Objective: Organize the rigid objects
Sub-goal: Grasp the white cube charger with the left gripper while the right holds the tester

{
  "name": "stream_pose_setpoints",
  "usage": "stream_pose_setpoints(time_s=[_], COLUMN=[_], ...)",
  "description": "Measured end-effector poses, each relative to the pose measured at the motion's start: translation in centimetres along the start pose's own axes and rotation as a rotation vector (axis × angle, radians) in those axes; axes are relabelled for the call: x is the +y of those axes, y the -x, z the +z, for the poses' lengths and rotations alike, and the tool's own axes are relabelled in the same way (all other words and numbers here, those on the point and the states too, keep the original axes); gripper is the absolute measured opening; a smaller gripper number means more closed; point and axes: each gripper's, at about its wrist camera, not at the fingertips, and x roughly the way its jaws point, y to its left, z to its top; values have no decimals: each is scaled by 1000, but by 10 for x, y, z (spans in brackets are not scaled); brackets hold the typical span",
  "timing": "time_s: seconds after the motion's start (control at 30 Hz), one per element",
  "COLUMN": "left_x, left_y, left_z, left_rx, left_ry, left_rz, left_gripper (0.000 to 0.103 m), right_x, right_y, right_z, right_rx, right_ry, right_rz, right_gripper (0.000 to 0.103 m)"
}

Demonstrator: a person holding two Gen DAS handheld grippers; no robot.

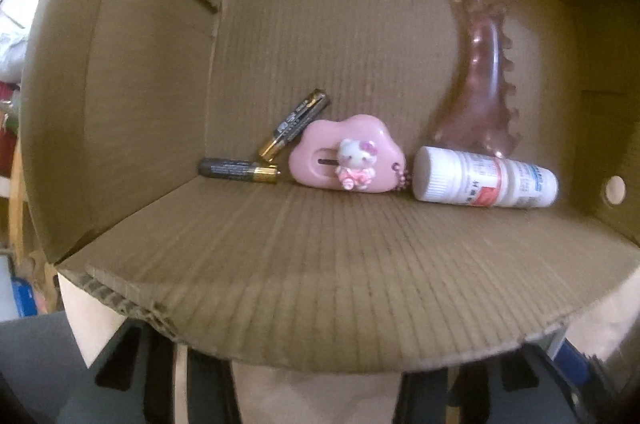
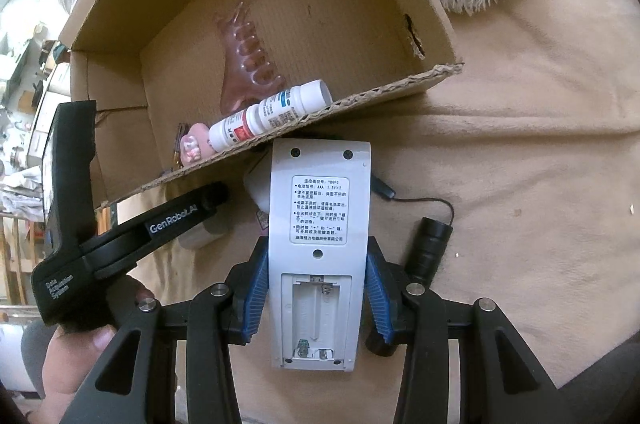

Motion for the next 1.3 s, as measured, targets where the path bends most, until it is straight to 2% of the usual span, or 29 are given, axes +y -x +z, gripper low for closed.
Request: stream_pose_setpoints(time_s=[0.37,0.73,0.8,1.0,1.1,1.3], left_x=[28,87,100,108,102,101], left_y=[20,38,43,69,83,122], left_z=[-25,-55,-66,-98,-101,-109], left_rx=[2,-45,-56,-90,-125,-217], left_ry=[4,42,55,64,58,50], left_rz=[5,7,-5,-9,-9,-32], left_gripper=[37,37,37,37,37,37], right_x=[4,10,11,16,19,27], right_y=[2,-4,-7,-5,6,41], right_z=[1,-8,-10,-24,-33,-49], right_rx=[0,6,12,5,-19,-119], right_ry=[2,55,56,58,62,98], right_rz=[16,-47,-55,-37,-21,-11], right_gripper=[46,46,46,46,46,46])
